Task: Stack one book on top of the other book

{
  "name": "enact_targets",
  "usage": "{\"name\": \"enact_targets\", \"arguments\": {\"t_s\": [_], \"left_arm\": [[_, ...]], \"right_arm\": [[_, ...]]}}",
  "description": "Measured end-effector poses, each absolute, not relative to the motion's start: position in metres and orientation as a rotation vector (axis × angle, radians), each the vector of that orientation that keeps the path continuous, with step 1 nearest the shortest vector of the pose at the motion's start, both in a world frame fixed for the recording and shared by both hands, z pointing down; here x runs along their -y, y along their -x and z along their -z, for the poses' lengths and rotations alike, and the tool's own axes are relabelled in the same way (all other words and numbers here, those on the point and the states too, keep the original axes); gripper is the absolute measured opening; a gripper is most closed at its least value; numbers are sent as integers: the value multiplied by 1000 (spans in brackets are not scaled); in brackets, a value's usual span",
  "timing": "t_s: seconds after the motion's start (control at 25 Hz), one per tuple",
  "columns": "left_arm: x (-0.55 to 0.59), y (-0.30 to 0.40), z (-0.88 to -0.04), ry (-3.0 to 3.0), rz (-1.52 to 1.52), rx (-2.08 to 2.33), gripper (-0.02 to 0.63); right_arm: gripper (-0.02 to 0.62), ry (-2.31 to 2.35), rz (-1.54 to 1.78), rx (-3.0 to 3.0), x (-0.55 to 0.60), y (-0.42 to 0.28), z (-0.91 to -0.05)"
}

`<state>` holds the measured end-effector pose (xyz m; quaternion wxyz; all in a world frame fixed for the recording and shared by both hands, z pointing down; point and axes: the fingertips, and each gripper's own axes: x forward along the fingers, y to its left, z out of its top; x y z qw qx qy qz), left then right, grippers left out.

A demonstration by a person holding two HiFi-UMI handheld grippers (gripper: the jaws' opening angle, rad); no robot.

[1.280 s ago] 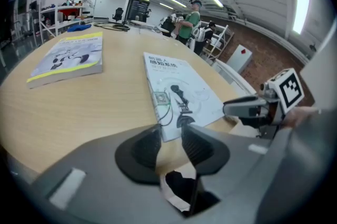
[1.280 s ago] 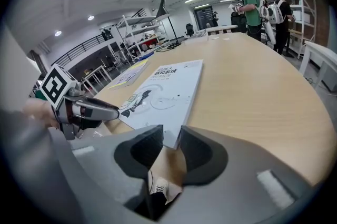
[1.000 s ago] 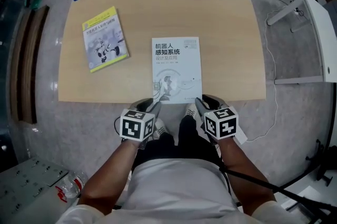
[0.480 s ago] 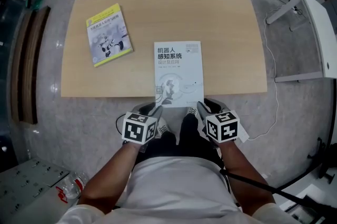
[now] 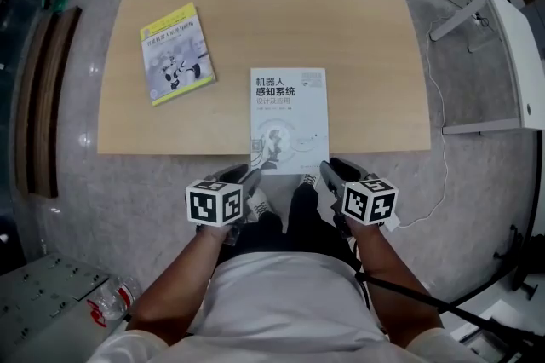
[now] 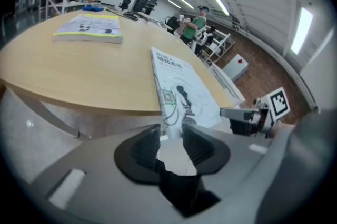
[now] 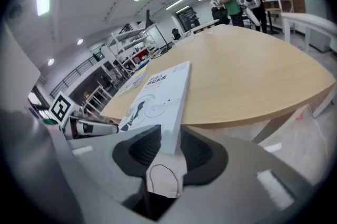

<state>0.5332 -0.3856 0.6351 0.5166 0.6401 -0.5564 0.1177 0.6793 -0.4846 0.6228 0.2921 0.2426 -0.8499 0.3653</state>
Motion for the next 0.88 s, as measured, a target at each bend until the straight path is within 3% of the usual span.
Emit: {"name": "enact_targets", "arguments": {"t_s": [0.6,0.68,0.88], "left_arm": [[403,-536,-641,-1365,112,1151,124],[403,-536,-640,-1377,85,1159,120],[403,-537,-635,-1403,23,1217,102]], "right_arm": [[138,-428,-1736,2155,483,-666,-639],[96,-385,-1738,2158,483,-664,-635],[67,-356,-1565,2203,482,-661,-620]]}}
